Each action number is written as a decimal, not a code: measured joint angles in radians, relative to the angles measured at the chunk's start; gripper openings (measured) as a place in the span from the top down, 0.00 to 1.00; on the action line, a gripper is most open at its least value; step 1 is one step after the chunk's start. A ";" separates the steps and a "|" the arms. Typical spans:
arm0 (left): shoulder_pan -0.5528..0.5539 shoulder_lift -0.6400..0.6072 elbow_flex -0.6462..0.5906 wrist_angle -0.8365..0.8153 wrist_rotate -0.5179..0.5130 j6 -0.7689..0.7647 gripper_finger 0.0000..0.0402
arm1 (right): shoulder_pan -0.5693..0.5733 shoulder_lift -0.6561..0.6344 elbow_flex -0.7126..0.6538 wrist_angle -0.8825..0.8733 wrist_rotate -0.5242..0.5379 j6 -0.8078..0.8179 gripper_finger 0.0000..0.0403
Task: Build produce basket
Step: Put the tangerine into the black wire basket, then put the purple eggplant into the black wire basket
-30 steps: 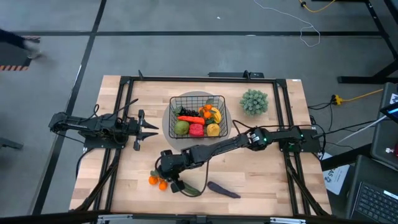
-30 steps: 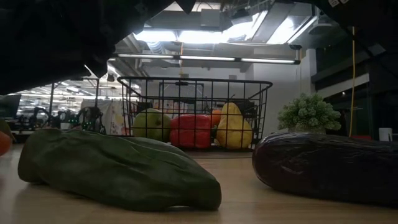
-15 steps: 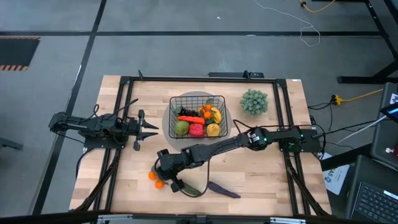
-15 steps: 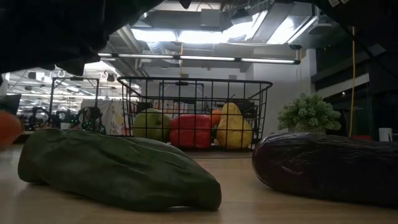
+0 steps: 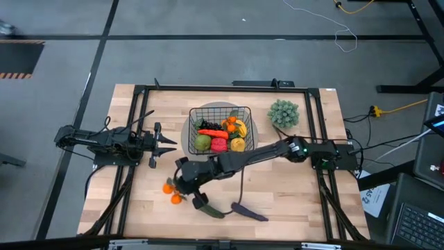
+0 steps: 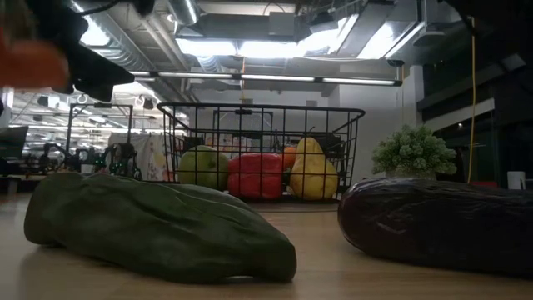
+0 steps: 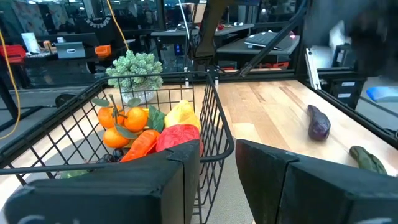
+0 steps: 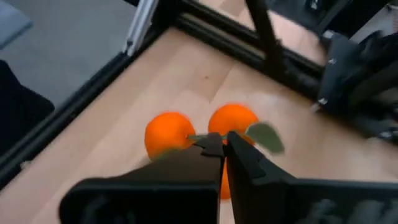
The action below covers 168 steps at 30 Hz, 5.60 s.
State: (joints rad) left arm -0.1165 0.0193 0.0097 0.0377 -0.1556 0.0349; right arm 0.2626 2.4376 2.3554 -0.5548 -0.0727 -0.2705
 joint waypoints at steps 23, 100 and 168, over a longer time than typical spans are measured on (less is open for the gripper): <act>0.000 0.000 0.000 0.000 -0.010 0.047 0.77 | -0.011 -0.398 0.001 -0.430 0.000 -0.053 1.00; 0.000 0.000 0.000 0.000 -0.011 0.048 0.77 | -0.420 -0.487 -0.067 -0.730 -0.192 0.144 0.82; 0.000 0.000 0.000 0.001 -0.011 -0.008 0.77 | 0.051 -0.480 -1.143 0.207 -0.971 -0.355 0.82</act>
State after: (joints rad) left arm -0.1162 0.0193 0.0097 0.0383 -0.1666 0.0268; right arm 0.3141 1.9575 1.2121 -0.3479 -1.0432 -0.6252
